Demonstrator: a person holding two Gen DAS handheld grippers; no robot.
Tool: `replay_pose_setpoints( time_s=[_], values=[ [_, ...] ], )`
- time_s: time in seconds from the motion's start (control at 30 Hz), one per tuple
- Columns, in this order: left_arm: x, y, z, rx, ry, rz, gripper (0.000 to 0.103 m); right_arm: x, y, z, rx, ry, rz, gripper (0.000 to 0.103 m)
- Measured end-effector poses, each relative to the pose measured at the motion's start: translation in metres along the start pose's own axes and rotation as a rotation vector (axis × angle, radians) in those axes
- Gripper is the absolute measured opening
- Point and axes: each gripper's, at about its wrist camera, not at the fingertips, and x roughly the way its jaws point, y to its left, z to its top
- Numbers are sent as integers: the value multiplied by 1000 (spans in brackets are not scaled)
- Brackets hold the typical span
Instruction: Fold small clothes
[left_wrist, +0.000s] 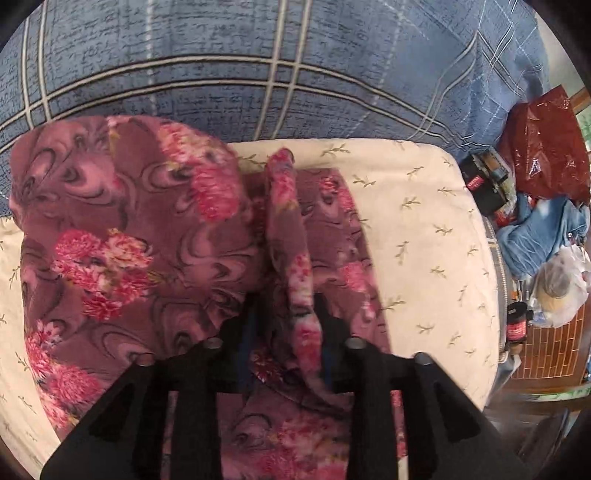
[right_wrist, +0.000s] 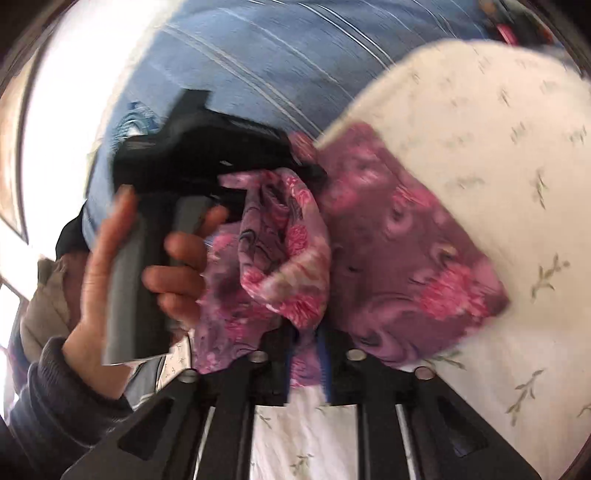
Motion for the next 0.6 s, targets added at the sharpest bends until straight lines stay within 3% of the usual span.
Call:
replay_pose_setpoints(
  time_s=[0.1,0.13,0.2,0.23,0.27,0.4,0.5,0.6],
  values=[
    [-13,-2,6,-12,12,-33,38,-6,-6,2,46,24,35,28],
    [-18,-2,8,-14,11,-52,40,-11,-8,4,54,9,50,35],
    [-25,-1,13,-27,30,-73,57,-21,-9,6,53,-38,73,54],
    [-25,-1,14,-35,45,-71,59,-23,-9,8,51,-58,79,65],
    [-23,-2,16,-39,65,-70,59,-24,-10,11,47,-72,79,67],
    [0,-15,18,-24,149,-7,59,-10,-18,20,74,-57,75,67],
    [15,-34,17,56,175,127,59,-9,-21,26,72,-74,100,65],
    [17,-44,14,94,157,190,56,-4,-12,26,7,-70,95,50]
  ],
)
